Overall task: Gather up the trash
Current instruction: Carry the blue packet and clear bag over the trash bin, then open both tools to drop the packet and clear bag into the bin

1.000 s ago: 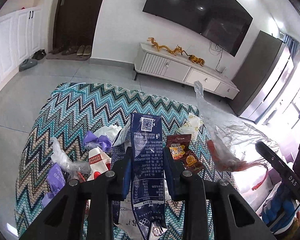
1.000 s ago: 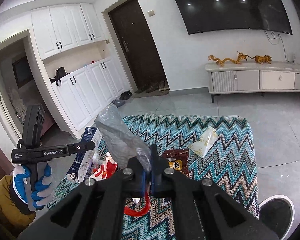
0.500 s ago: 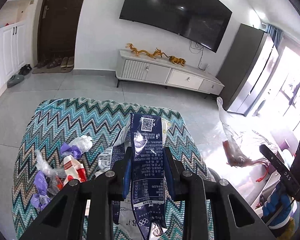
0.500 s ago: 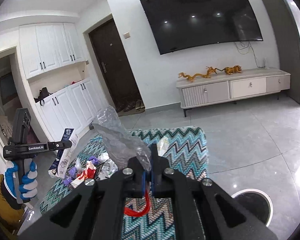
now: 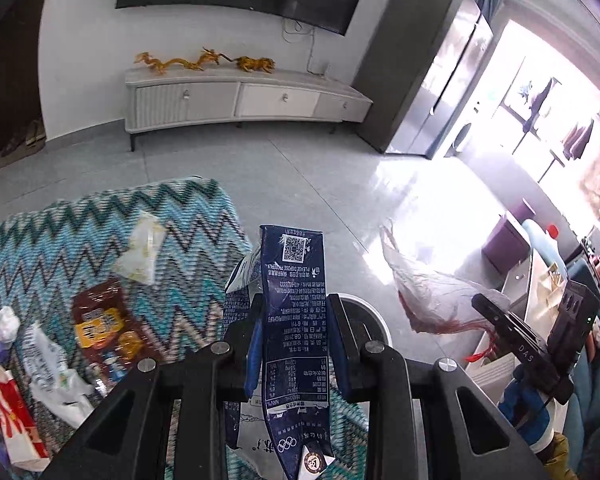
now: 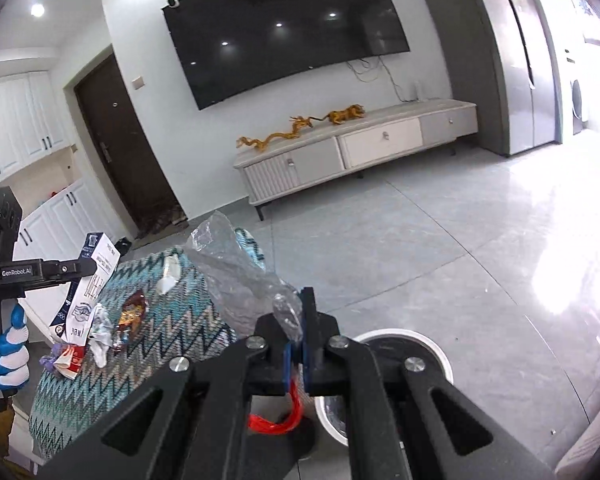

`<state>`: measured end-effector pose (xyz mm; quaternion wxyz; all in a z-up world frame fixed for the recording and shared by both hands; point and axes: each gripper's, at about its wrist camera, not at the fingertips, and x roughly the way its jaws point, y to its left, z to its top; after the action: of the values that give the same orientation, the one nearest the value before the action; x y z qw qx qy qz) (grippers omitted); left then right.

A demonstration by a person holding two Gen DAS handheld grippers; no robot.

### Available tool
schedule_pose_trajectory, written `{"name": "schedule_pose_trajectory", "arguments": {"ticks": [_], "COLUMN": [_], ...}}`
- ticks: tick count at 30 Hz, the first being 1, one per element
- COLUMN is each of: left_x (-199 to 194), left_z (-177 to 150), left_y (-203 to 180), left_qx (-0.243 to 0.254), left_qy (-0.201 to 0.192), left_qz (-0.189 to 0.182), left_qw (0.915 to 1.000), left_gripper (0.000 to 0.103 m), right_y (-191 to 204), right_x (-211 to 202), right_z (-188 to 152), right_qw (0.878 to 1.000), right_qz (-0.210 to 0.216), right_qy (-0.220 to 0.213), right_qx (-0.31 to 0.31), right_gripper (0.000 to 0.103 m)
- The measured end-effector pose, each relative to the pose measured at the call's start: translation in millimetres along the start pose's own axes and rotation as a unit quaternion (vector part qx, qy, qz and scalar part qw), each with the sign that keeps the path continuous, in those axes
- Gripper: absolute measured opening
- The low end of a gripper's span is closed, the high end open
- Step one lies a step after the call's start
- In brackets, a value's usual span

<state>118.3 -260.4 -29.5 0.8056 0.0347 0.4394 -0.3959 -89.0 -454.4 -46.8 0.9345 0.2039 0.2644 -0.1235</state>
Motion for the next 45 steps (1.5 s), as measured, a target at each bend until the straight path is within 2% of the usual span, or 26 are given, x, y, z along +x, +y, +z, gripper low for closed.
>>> {"name": "schedule_pose_trajectory", "arguments": {"ticks": [5, 10, 16, 24, 27, 28, 29, 31, 34, 39, 45], "left_x": [72, 137, 200, 246, 252, 252, 253, 248, 234, 194, 121], "left_z": [7, 3, -1, -7, -8, -10, -10, -12, -9, -2, 4], "left_y": [-51, -79, -84, -83, -81, -81, -83, -85, -87, -87, -75], "left_qx": [0.024, 0.014, -0.005, -0.023, -0.029, -0.029, -0.027, -0.024, -0.017, 0.009, 0.028], "left_qy": [0.051, 0.089, 0.121, 0.142, 0.151, 0.153, 0.153, 0.149, 0.136, 0.093, 0.01], "left_qz": [-0.037, -0.062, -0.07, -0.077, -0.086, -0.087, -0.088, -0.087, -0.087, -0.064, -0.02], "left_qw": [0.9977, 0.994, 0.9902, 0.9866, 0.9843, 0.984, 0.984, 0.9847, 0.9867, 0.9936, 0.9994], "left_gripper": [0.027, 0.027, 0.028, 0.03, 0.034, 0.038, 0.044, 0.053, 0.053, 0.053, 0.053], "right_y": [-48, -76, -105, -128, -136, -137, -139, -142, -142, -133, -103], "right_x": [29, 71, 118, 162, 177, 180, 183, 185, 183, 164, 112], "right_z": [-19, -40, -65, -96, -102, -102, -104, -106, -106, -91, -53], "right_qw": [0.998, 0.994, 0.986, 0.977, 0.972, 0.971, 0.97, 0.969, 0.969, 0.972, 0.979], "right_qz": [-0.041, -0.067, -0.093, -0.117, -0.128, -0.133, -0.135, -0.137, -0.138, -0.144, -0.158], "right_qy": [0.039, 0.08, 0.12, 0.161, 0.177, 0.179, 0.182, 0.18, 0.178, 0.158, 0.104], "right_qx": [0.028, 0.043, 0.061, 0.08, 0.086, 0.088, 0.092, 0.096, 0.098, 0.095, 0.071], "right_gripper": [0.003, 0.004, 0.004, 0.005, 0.007, 0.015, 0.033, 0.058, 0.059, 0.059, 0.059]}}
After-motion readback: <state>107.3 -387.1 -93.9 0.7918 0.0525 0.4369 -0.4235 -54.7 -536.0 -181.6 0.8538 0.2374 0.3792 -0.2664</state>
